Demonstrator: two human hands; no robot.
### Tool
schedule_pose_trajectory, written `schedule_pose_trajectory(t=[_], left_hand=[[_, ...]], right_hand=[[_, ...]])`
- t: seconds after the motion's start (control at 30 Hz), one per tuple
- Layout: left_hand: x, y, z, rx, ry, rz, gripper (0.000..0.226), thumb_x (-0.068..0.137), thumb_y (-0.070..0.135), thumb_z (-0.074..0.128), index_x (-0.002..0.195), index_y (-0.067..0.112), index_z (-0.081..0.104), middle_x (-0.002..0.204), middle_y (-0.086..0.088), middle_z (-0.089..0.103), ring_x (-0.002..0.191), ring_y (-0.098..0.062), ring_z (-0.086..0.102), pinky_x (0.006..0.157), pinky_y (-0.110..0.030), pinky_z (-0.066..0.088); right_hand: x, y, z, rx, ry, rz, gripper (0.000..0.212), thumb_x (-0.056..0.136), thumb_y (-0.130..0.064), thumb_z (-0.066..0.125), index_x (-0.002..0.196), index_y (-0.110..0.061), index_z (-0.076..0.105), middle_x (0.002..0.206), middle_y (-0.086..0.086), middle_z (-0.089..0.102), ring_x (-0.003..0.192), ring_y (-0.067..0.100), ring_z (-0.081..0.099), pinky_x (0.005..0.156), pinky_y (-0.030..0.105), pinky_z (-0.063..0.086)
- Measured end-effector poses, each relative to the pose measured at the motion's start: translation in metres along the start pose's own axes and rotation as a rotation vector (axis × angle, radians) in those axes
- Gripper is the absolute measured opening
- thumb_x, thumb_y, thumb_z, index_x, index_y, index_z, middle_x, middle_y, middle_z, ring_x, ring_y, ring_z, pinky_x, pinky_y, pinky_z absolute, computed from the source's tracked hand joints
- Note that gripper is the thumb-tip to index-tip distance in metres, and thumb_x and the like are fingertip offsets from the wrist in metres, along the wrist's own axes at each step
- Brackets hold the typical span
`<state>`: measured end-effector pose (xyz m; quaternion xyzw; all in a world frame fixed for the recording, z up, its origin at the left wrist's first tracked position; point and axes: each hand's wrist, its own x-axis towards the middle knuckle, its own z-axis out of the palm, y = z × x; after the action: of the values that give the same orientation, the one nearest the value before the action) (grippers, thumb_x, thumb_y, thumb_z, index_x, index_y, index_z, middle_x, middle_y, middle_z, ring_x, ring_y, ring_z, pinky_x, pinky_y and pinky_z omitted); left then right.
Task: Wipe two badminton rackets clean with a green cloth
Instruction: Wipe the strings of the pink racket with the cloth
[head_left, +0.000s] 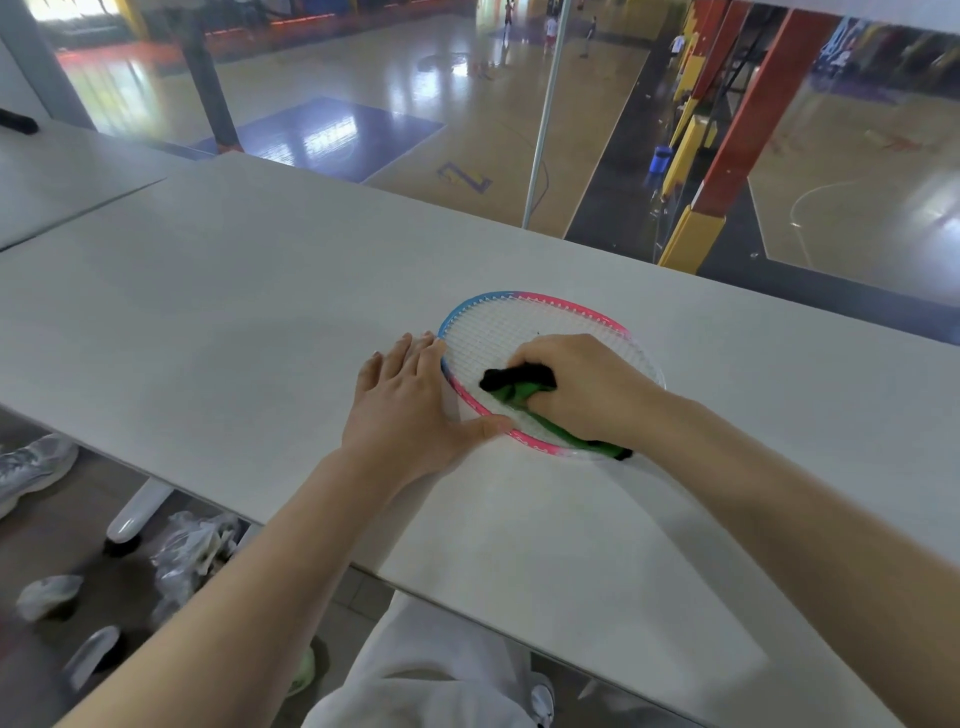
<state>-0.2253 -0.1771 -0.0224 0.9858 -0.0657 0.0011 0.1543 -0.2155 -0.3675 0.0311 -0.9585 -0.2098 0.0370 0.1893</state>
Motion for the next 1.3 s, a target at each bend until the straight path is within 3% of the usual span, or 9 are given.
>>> schedule_pose_trajectory(t=[0.13,0.3,0.5,0.63,0.77,0.93,1.13,1.3], left_hand=[[-0.001,0.000,-0.002,0.004,-0.007,-0.003,0.125,0.062,0.097,0.034,0.155,0.016,0.012,0.164,0.002,0.010,0.151,-0.015,0.000,0.122,-0.039,0.000],[-0.001,-0.001,-0.002,0.008,-0.028,0.000,0.122,0.065,0.094,0.035,0.156,0.016,0.009,0.164,0.002,0.007,0.151,-0.015,-0.002,0.122,-0.040,-0.002],[0.001,-0.001,-0.001,0.011,-0.023,-0.003,0.122,0.065,0.094,0.038,0.155,0.016,0.010,0.164,0.003,0.008,0.151,-0.014,-0.003,0.122,-0.040,-0.001],[0.001,-0.003,0.002,-0.001,-0.005,0.007,0.125,0.062,0.097,0.035,0.155,0.016,0.011,0.164,0.004,0.010,0.151,-0.014,-0.002,0.122,-0.039,-0.001],[0.001,-0.002,0.001,-0.004,0.028,0.033,0.124,0.061,0.097,0.031,0.154,0.018,0.014,0.163,0.003,0.016,0.151,-0.015,0.002,0.122,-0.040,0.001],[0.003,-0.002,0.002,0.026,0.042,0.033,0.124,0.061,0.098,0.030,0.154,0.017,0.013,0.163,0.003,0.017,0.151,-0.017,0.003,0.122,-0.041,0.002],[0.001,-0.001,0.002,-0.006,0.051,0.035,0.123,0.060,0.097,0.031,0.154,0.020,0.016,0.162,0.004,0.017,0.151,-0.016,0.003,0.122,-0.040,0.002],[0.000,-0.001,0.000,-0.016,0.016,0.009,0.125,0.059,0.098,0.031,0.155,0.018,0.014,0.164,0.005,0.012,0.151,-0.013,-0.001,0.122,-0.039,-0.001]], right_hand=[[-0.036,0.017,-0.012,-0.014,-0.056,0.041,0.021,0.085,-0.015,0.067,0.103,-0.027,0.068,0.095,-0.014,0.063,0.084,0.001,0.053,0.073,0.013,0.041],[-0.056,0.029,-0.023,-0.060,-0.085,0.078,0.022,0.083,-0.010,0.064,0.092,-0.030,0.068,0.088,-0.016,0.065,0.085,0.002,0.057,0.078,0.026,0.049],[-0.030,0.021,-0.011,0.022,-0.011,-0.005,0.023,0.084,-0.012,0.070,0.101,-0.027,0.072,0.092,-0.013,0.068,0.086,0.005,0.058,0.079,0.025,0.049],[0.003,0.006,0.003,0.059,0.069,-0.027,0.020,0.086,-0.014,0.065,0.101,-0.025,0.072,0.089,-0.011,0.068,0.082,0.006,0.057,0.071,0.021,0.046],[0.044,-0.013,0.016,0.124,0.143,-0.035,0.012,0.085,-0.015,0.063,0.094,-0.019,0.071,0.083,-0.007,0.067,0.077,0.010,0.058,0.062,0.026,0.042],[0.075,-0.028,0.023,0.120,0.193,0.016,0.019,0.087,-0.008,0.059,0.103,-0.013,0.068,0.085,-0.001,0.063,0.074,0.014,0.055,0.053,0.018,0.032],[0.051,-0.010,0.017,0.087,0.149,-0.019,0.014,0.084,-0.010,0.059,0.093,-0.016,0.068,0.083,-0.002,0.066,0.077,0.016,0.059,0.063,0.031,0.046],[0.014,0.006,0.005,0.040,0.103,0.060,0.017,0.084,-0.010,0.060,0.094,-0.021,0.068,0.087,-0.006,0.065,0.081,0.013,0.058,0.073,0.036,0.052]])
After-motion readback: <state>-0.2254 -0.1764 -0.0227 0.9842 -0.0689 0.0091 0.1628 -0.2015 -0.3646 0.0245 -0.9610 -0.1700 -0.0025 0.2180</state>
